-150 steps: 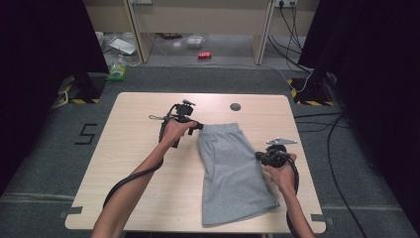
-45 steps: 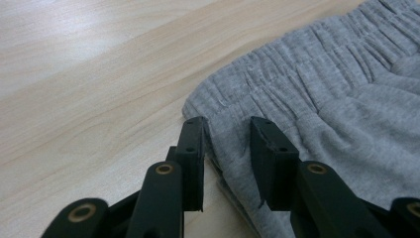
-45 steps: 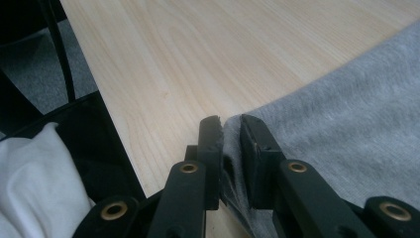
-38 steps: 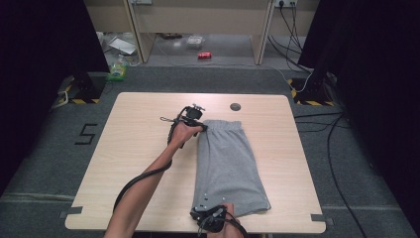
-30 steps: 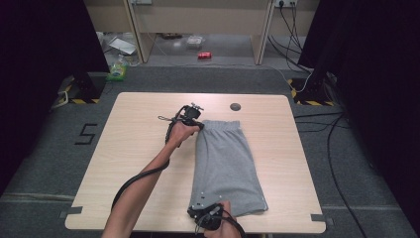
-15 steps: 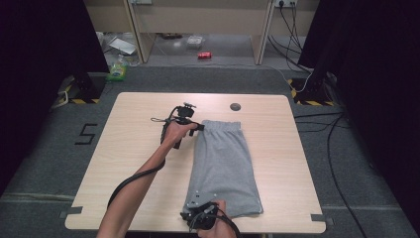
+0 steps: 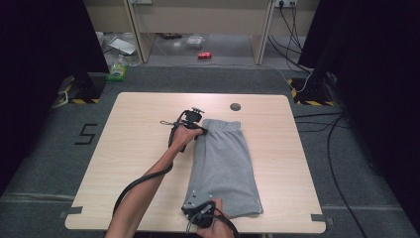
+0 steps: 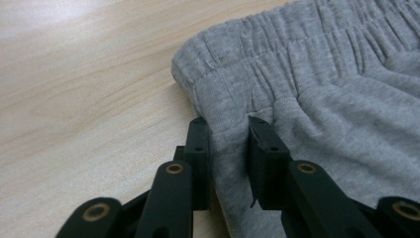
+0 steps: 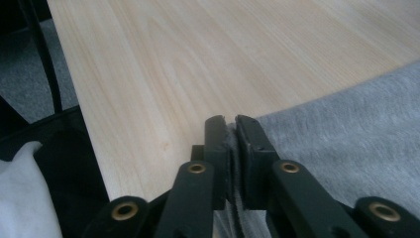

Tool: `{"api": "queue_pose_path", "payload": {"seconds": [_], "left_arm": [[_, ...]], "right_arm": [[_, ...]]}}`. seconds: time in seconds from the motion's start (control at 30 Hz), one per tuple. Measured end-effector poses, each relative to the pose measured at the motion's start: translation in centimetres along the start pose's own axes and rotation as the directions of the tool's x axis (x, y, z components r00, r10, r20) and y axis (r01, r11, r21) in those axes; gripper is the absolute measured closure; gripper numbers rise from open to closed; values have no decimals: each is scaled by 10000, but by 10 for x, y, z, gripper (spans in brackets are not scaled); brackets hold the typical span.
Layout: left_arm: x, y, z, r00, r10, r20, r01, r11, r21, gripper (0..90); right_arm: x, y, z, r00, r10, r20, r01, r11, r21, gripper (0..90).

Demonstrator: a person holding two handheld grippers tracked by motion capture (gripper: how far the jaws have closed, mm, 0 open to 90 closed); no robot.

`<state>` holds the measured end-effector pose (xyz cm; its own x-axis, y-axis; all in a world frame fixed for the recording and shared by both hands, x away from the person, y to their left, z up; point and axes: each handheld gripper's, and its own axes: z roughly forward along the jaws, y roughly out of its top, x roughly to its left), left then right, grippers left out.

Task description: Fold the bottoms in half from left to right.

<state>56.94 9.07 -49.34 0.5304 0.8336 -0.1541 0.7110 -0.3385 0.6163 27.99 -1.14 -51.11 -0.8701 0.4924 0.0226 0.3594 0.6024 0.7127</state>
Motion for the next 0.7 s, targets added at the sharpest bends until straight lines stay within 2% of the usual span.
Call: {"api": "queue_pose_path", "payload": {"seconds": [0.13, 0.27, 0.37, 0.5, 0.53, 0.57, 0.7], "left_arm": [[5, 2, -11, 9999, 139, -17, -139, 9999, -54, 750], [19, 2, -26, 9996, 163, -238, -163, 9999, -5, 750], [34, -4, -37, 9991, 54, -416, -52, 10000, 35, 750], [55, -13, -48, 9983, -137, -575, 145, 9998, 123, 748], [59, -15, -50, 9979, -188, -612, 197, 9997, 138, 747], [63, -17, -52, 9978, -217, -624, 228, 9996, 175, 746], [72, -23, -53, 9976, -432, -545, 436, 9990, 65, 737]], "right_arm": [[0, 4, 2, 9999, -59, -130, 58, 10000, -43, 866], [1, 12, 6, 9988, -53, -487, 41, 9997, -237, 867], [6, 21, 12, 9971, -92, -749, 64, 9993, -366, 867], [14, 36, 22, 9939, -411, -1019, 356, 9978, -554, 867], [18, 39, 25, 9930, -274, -1151, 221, 9986, -477, 867], [20, 42, 29, 9918, -416, -1205, 356, 9981, -512, 867], [27, 51, 43, 9889, -501, -1402, 438, 9979, -472, 861]]}}
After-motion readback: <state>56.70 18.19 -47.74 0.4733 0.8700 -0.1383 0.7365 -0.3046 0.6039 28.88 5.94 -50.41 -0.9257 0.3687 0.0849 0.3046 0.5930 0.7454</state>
